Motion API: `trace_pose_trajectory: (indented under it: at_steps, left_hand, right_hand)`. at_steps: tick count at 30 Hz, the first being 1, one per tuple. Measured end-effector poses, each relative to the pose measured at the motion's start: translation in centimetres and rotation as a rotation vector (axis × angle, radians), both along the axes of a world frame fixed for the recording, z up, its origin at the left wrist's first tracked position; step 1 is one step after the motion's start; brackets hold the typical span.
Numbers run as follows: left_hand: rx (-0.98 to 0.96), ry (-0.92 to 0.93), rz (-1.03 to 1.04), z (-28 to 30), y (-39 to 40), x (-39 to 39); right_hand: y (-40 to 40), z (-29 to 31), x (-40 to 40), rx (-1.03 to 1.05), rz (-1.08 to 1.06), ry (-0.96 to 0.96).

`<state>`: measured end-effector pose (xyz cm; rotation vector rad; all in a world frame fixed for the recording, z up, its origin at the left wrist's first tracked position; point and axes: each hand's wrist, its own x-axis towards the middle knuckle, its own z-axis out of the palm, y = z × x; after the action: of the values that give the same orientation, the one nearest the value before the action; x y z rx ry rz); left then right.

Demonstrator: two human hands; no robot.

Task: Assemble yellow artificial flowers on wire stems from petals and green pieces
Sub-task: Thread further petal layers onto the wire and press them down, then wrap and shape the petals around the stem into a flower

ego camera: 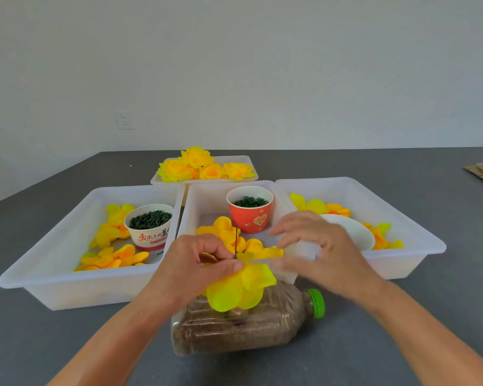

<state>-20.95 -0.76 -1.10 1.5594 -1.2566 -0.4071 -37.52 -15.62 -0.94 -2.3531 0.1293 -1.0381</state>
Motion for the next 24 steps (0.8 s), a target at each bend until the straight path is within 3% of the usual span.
trace_pose_trajectory:
  at_steps: [3, 6, 10, 14, 17, 20, 24]
  left_hand:
    - [-0.007, -0.007, -0.012, -0.1, 0.0, 0.0]
    - [-0.019, 0.016, -0.009, -0.2, 0.0, 0.1]
    - [-0.034, 0.021, -0.014, -0.4, -0.2, 0.2]
    - [-0.049, 0.043, -0.019, -0.4, -0.2, 0.2]
    - [-0.053, 0.035, -0.016, -0.4, -0.1, 0.2]
    - [-0.053, 0.026, -0.014, -0.5, -0.1, 0.3]
    - [-0.066, 0.021, -0.018, -0.7, -0.2, 0.4]
  right_hand:
    - [-6.0, 1.4, 0.4, 0.275, -0.365, -0.040]
    - [-12.5, 1.6, 1.1, 0.285, -0.757, 0.216]
    - [-16.2, 0.7, 2.7, 0.430, -0.750, 0.511]
    - [-17.0, -0.2, 4.4, 0.321, -0.741, 0.675]
    - [-17.0, -0.8, 5.1, 0.281, -0.795, 0.615]
    - [-17.7, -0.8, 5.0, 0.324, -0.860, 0.388]
    - [-17.9, 0.8, 3.7, 0.725, -0.691, -0.033]
